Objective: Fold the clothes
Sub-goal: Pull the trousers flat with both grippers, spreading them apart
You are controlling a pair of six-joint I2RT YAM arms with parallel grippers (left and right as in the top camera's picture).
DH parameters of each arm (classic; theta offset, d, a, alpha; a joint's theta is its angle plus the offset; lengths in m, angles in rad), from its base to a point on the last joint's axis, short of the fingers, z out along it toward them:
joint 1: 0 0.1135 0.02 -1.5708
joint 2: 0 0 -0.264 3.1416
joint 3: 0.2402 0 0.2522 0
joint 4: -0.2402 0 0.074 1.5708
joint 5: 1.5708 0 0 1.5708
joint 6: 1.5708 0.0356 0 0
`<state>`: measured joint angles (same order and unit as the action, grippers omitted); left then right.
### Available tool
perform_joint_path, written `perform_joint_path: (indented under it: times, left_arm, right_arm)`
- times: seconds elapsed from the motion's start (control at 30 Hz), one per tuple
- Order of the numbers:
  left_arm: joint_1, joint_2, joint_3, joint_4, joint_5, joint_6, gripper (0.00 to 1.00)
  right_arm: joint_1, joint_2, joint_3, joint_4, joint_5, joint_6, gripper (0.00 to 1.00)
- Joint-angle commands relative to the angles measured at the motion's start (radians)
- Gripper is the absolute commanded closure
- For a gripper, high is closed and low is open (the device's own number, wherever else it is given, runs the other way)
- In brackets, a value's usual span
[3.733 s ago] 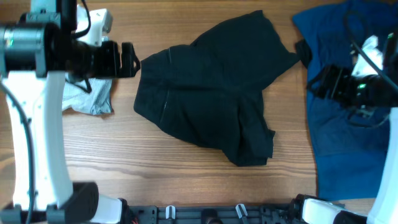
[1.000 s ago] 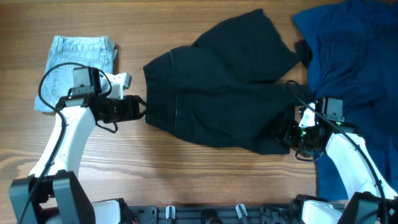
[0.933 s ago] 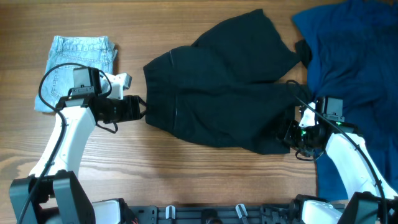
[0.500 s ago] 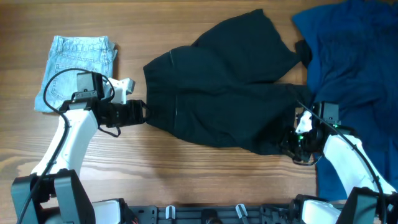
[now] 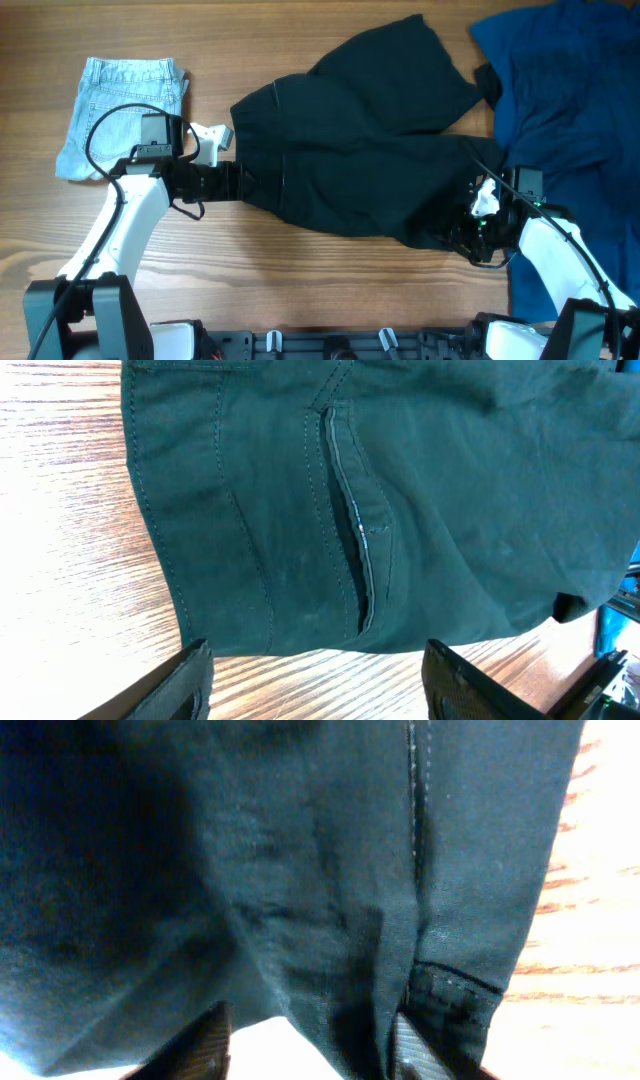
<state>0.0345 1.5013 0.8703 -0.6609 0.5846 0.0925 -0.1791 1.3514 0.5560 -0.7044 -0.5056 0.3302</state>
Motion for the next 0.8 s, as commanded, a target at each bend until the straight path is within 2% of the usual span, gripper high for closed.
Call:
perform_joint_path:
  times: [0.0,0.07,0.1,0.13,0.17,0.23,0.3,0.4,0.57,0.63,0.77]
  left_arm:
    - [-0.005,-0.013,-0.01,0.004,-0.011,0.005,0.32]
    - [-0.005,-0.013,-0.01,0.003,-0.011,0.005,0.32]
    - [-0.005,-0.013,-0.01,0.003,-0.01,0.005,0.32]
    - [-0.005,-0.013,-0.01,0.003,-0.01,0.005,0.32]
    - [-0.005,-0.013,-0.01,0.003,-0.01,0.005,0.32]
    - [-0.005,-0.013,-0.01,0.003,-0.01,0.005,0.32]
    - [-0.005,-0.013,-0.01,0.002,-0.01,0.005,0.32]
    - [-0.005,-0.013,-0.01,-0.014,-0.01,0.005,0.37]
    - [-0.008,-0.013,-0.011,-0.058,-0.005,0.006,0.4]
    - [-0.022,-0.013,-0.032,-0.058,-0.005,0.042,0.4]
    - [-0.061,-0.013,-0.085,0.001,-0.007,0.084,0.4]
  right_arm:
    - [0.003,0.007,-0.009,-0.004,-0.012,0.013,0.68]
    - [0.008,0.012,-0.014,-0.012,-0.012,0.016,0.67]
    - [0.018,0.02,-0.027,-0.014,-0.011,0.052,0.57]
    - [0.028,0.029,-0.042,0.0,-0.012,0.068,0.52]
    - [0.038,0.035,-0.057,0.023,-0.011,0.073,0.52]
    - [0.061,0.055,-0.08,0.07,-0.024,0.081,0.77]
    - [0.069,0.057,-0.074,0.079,-0.031,0.066,0.94]
    - [0.068,0.031,-0.026,0.021,-0.001,0.055,0.96]
    - [0.052,-0.07,0.174,-0.253,0.17,0.064,0.96]
    - [0.036,-0.116,0.283,-0.334,0.241,0.065,0.96]
    - [0.028,-0.166,0.386,-0.371,0.274,0.065,0.96]
